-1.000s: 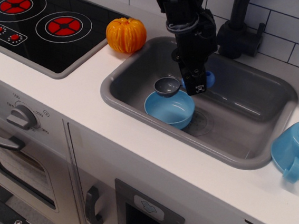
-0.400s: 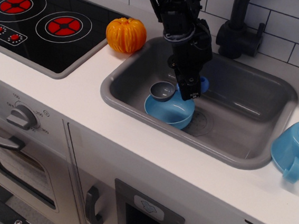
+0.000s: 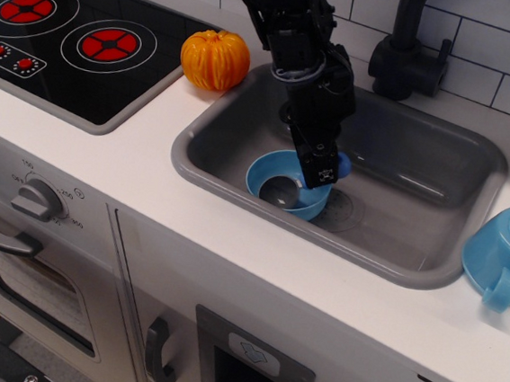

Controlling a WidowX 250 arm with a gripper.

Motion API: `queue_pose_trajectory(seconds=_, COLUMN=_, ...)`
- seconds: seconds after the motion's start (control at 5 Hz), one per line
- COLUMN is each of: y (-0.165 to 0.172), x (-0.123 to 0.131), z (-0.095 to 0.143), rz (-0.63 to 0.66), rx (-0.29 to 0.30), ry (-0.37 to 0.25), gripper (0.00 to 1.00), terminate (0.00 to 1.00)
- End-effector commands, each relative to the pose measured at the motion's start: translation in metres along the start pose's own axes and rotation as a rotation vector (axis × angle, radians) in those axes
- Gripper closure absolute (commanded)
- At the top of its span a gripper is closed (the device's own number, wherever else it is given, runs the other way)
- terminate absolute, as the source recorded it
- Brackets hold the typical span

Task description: Put spoon in bowl sink

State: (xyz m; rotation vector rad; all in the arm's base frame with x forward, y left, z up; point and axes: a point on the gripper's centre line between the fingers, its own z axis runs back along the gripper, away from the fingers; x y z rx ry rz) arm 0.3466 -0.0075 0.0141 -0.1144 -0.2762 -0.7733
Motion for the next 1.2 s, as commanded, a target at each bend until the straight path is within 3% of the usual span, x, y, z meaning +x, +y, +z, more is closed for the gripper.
queue_pose_trajectory(seconds=0.0, y=0.006, x=0.005, z=0.024, rz=0.026, rx=0.051, ry=-0.053, gripper=0.00, terminate=0.00)
queue_pose_trajectory(seconds=0.4, y=0.010, x=0.023, z=0.054, rz=0.171, rx=0.118, ry=-0.059, gripper=0.00, terminate=0.00)
queue_pose_trajectory(seconds=0.6, y=0.007, x=0.033, z=0.058, rz=0.269, rx=0.216, ry=0.030, gripper=0.00, terminate=0.00)
queue_pose_trajectory(seconds=0.8, y=0.007, x=0.033, z=0.058, rz=0.269, rx=0.216, ry=0.030, gripper=0.00, terminate=0.00)
queue_pose_trajectory(seconds=1.0, y=0.007, x=0.033, z=0.058, rz=0.269, rx=0.216, ry=0.030, gripper=0.00, terminate=1.00)
